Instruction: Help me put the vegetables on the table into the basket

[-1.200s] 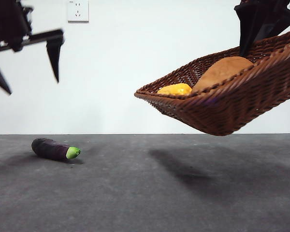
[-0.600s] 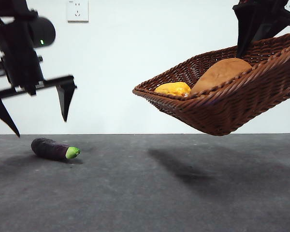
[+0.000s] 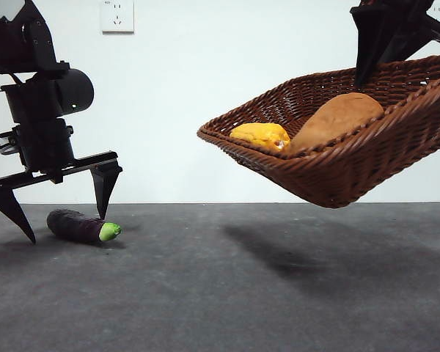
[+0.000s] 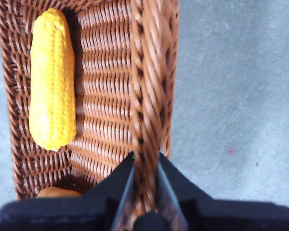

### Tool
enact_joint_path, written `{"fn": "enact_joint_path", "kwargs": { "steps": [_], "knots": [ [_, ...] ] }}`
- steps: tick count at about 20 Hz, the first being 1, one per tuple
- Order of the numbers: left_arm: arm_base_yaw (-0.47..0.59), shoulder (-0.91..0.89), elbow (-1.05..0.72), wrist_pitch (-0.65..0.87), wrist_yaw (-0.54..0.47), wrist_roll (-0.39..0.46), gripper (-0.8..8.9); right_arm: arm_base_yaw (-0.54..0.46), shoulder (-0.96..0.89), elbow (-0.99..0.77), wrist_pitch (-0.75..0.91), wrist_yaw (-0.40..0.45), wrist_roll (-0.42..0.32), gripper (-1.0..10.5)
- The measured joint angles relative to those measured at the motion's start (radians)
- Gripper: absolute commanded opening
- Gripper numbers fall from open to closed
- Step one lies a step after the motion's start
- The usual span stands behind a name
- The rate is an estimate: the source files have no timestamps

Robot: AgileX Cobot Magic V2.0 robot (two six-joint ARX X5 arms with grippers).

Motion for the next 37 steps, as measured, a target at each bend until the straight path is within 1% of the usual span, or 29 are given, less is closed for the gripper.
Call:
{"fn": "enact_joint_path", "kwargs": {
  "steps": [1,2,7,10,12,13,14,17,18,19,20,22,24,27,29,30,33,34,36,37],
  "knots": [
    [-0.002,0.000,0.000,0.003,-0.002,-0.001,2.40,0.000,0.000,0.000,0.000,0.000,-0.002,-0.1],
    [-0.003,0.000,0.000,0.002,-0.002,-0.001,2.17,0.000,0.000,0.000,0.000,0.000,-0.003,-0.1],
    [-0.005,0.000,0.000,0.002,-0.019,-0.001,2.08,0.000,0.000,0.000,0.007,0.000,-0.013,-0.1],
    [-0.005,0.000,0.000,0.002,-0.019,0.014,-0.08,0.000,0.000,0.000,0.007,0.000,-0.016,-0.1],
    [-0.005,0.000,0.000,0.004,-0.001,0.042,-0.13,0.000,0.000,0.000,0.007,0.000,-0.018,-0.1],
    [-0.005,0.000,0.000,0.016,0.029,0.059,-0.13,0.000,0.000,0.000,0.008,0.000,-0.018,-0.1],
    [-0.004,-0.002,0.000,0.046,0.095,0.074,-0.13,0.000,0.000,0.000,0.008,0.000,-0.018,-0.1],
    [-0.002,-0.050,0.000,0.145,0.356,0.113,-0.13,0.000,0.000,0.000,0.008,0.000,-0.018,-0.1],
    [-0.002,-0.080,0.000,0.166,0.418,0.133,-0.13,0.000,0.000,0.000,0.008,0.000,-0.018,-0.1],
    [-0.005,-0.124,0.000,0.167,0.462,0.163,-0.13,0.000,0.000,0.000,0.008,0.000,-0.017,-0.1],
    [-0.011,-0.166,0.000,0.158,0.472,0.198,-0.13,0.000,0.000,0.000,0.008,0.000,-0.016,-0.1],
    [-0.038,-0.277,0.000,0.101,0.473,0.296,-0.13,0.000,0.000,0.000,0.008,0.000,-0.010,-0.1],
    [-0.089,-0.379,0.000,0.053,0.473,0.377,-0.13,0.000,0.000,0.000,0.007,0.000,0.008,-0.1],
    [-0.225,-0.494,0.000,0.074,0.462,0.425,-0.13,0.003,0.000,0.000,0.003,-0.037,0.037,-0.1],
    [-0.332,-0.512,0.000,0.115,0.418,0.435,-0.05,0.018,0.000,0.000,-0.007,-0.067,0.056,-0.1],
    [-0.390,-0.508,0.000,0.120,0.376,0.438,-0.03,0.025,0.000,0.000,-0.011,-0.077,0.060,-0.1],
    [-0.541,-0.471,0.000,0.125,0.203,0.437,-0.03,0.051,0.000,0.000,-0.021,-0.080,0.082,-0.1],
    [-0.574,-0.456,0.000,0.130,0.166,0.429,0.00,0.054,0.000,0.000,-0.024,-0.089,0.086,-0.1],
    [-0.602,-0.426,0.000,0.148,0.159,0.394,0.04,0.063,0.000,0.000,-0.041,-0.116,0.093,-0.1],
    [-0.603,-0.406,0.000,0.154,0.155,0.357,0.09,0.068,0.000,0.000,-0.044,-0.119,0.093,-0.1]
  ]
}}
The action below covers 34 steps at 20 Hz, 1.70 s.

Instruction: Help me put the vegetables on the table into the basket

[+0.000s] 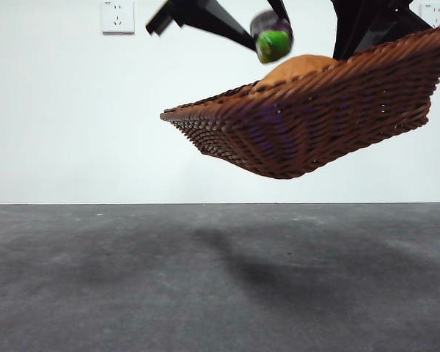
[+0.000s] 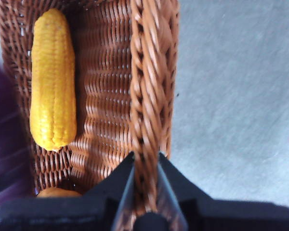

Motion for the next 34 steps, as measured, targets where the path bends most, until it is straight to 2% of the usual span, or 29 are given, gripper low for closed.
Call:
{"fn": "enact_joint_path", "kwargs": {
  "steps": [1,2,4,5,6,12,16,17,19,23,26,27,30,32,34],
  "knots": [
    [0.000,0.019,0.000,0.005,-0.001,-0.038,0.10,0.005,0.000,0.000,0.000,0.000,0.000,-0.1],
    [0.002,0.033,0.000,0.006,-0.001,-0.078,0.53,0.006,0.000,0.000,-0.006,0.017,0.000,-0.1],
    [0.009,0.036,0.000,0.026,0.000,-0.127,2.96,0.011,0.000,0.000,-0.022,0.025,0.000,-0.1],
    [0.011,0.035,0.000,0.043,0.000,-0.138,3.77,0.011,0.000,0.000,-0.021,0.025,0.000,-0.1],
    [0.011,0.035,0.000,0.053,0.000,-0.146,4.09,0.012,0.000,0.000,-0.021,0.025,0.000,-0.1],
    [0.018,0.034,0.000,0.064,0.042,-0.148,4.09,0.012,0.000,0.000,-0.019,0.026,-0.002,-0.1],
    [0.023,-0.039,0.000,0.033,0.080,-0.069,3.96,0.011,0.000,0.000,0.007,0.034,-0.002,-0.1],
    [0.023,-0.069,0.000,0.006,0.080,-0.025,2.98,0.011,0.000,0.000,0.008,0.039,-0.004,-0.1],
    [0.023,-0.132,0.000,-0.088,0.080,0.080,-0.25,0.009,0.001,0.000,0.025,0.043,-0.006,-0.1],
    [0.017,-0.284,0.000,-0.296,0.078,0.208,-0.08,-0.033,0.056,0.000,0.061,0.040,-0.009,-0.1],
    [0.017,-0.418,0.000,-0.436,0.075,0.286,-0.08,-0.114,0.139,-0.001,0.132,0.035,-0.008,-0.1],
    [0.017,-0.453,0.000,-0.489,0.058,0.305,-0.08,-0.142,0.165,-0.001,0.147,0.009,-0.008,-0.1],
    [0.016,-0.526,0.000,-0.655,-0.060,0.324,-0.07,-0.222,0.244,-0.001,0.206,-0.065,-0.008,-0.1],
    [0.016,-0.556,0.000,-0.743,-0.090,0.324,-0.05,-0.267,0.287,-0.002,0.249,-0.069,-0.009,-0.1],
    [0.016,-0.585,0.000,-0.809,-0.116,0.324,-0.04,-0.307,0.329,-0.002,0.269,-0.112,-0.014,-0.1]
  ]
}}
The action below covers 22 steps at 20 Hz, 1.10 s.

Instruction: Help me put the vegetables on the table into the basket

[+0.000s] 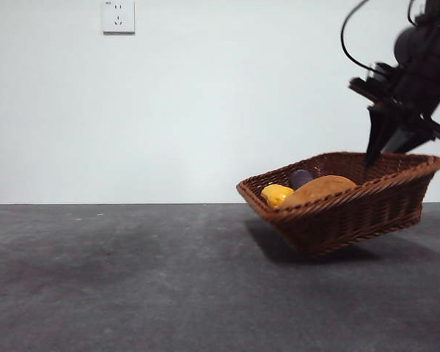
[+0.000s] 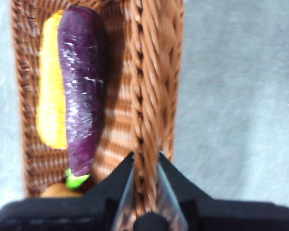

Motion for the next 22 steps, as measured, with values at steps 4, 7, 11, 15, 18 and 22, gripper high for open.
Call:
{"fn": "enact_joint_path", "kwargs": {
  "steps": [4,7,11,15,18,22],
  "knots": [
    [0.000,-0.055,0.000,-0.014,-0.014,-0.007,-0.04,-0.038,0.081,0.000,0.009,-0.026,-0.053,-0.1],
    [0.000,-0.067,0.000,-0.014,-0.014,-0.008,-0.04,-0.039,0.120,0.000,0.026,-0.018,-0.071,-0.1],
    [0.000,-0.067,0.000,-0.014,-0.014,-0.008,-0.04,-0.040,0.135,0.000,0.028,-0.005,-0.074,0.5],
    [0.000,-0.067,0.000,-0.014,-0.014,-0.008,-0.04,-0.037,0.135,0.000,0.017,0.051,-0.047,6.7],
    [0.000,-0.067,0.000,-0.014,-0.014,0.014,-0.04,-0.036,0.094,0.000,-0.011,0.057,-0.040,6.7],
    [0.000,-0.067,0.000,-0.014,-0.070,0.073,-0.04,-0.036,-0.153,0.000,-0.132,0.087,-0.034,6.6]
  ]
}}
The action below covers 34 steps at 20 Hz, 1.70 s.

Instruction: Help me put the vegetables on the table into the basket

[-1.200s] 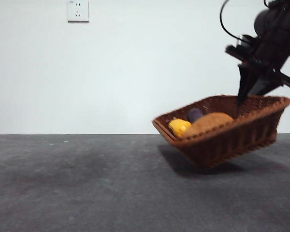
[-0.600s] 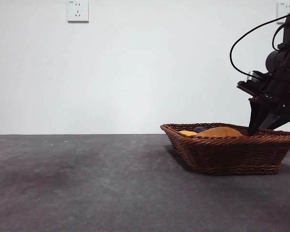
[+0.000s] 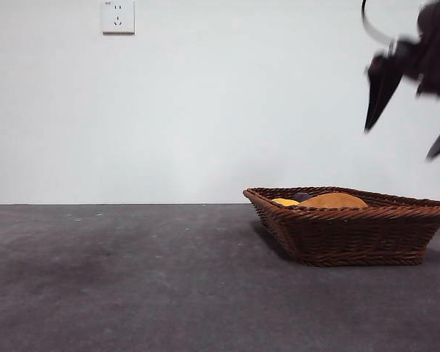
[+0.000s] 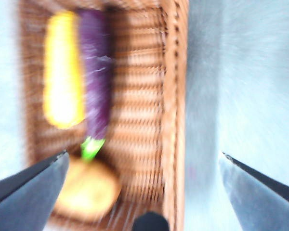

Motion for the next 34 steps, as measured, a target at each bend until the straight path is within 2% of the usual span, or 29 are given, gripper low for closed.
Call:
{"fn": "enact_joint_path", "kwargs": {
  "steps": [2,4,5,7,8,12,19,30,34],
  "knots": [
    [0.000,0.000,0.000,0.000,-0.023,0.043,-0.04,0.004,-0.135,0.000,-0.077,0.072,0.001,6.2],
    [0.000,-0.001,0.000,0.000,-0.023,0.083,-0.04,0.020,-0.267,0.000,-0.136,0.145,0.006,4.8],
    [0.000,-0.001,0.000,0.000,-0.023,0.101,-0.04,0.027,-0.334,0.000,-0.159,0.181,0.013,3.8],
    [0.000,-0.001,0.000,0.000,-0.023,0.125,-0.04,0.042,-0.486,0.000,-0.207,0.242,0.031,0.6],
    [0.000,-0.001,0.000,0.000,-0.023,0.131,-0.04,0.047,-0.564,0.000,-0.233,0.250,0.042,-0.1],
    [0.000,-0.001,0.000,0.000,-0.023,0.118,-0.04,0.048,-0.785,0.000,-0.278,0.251,0.081,-0.1],
    [0.000,0.026,0.000,0.001,-0.016,-0.035,-0.04,0.048,-1.006,0.000,-0.278,0.260,0.126,0.0],
    [0.000,0.155,0.000,0.043,-0.016,-0.049,-0.04,0.048,-0.922,0.000,-0.278,0.268,0.127,0.0],
    [-0.003,0.207,0.000,0.132,-0.019,-0.049,-0.04,0.048,-0.848,0.000,-0.278,0.268,0.127,0.0]
  ]
}}
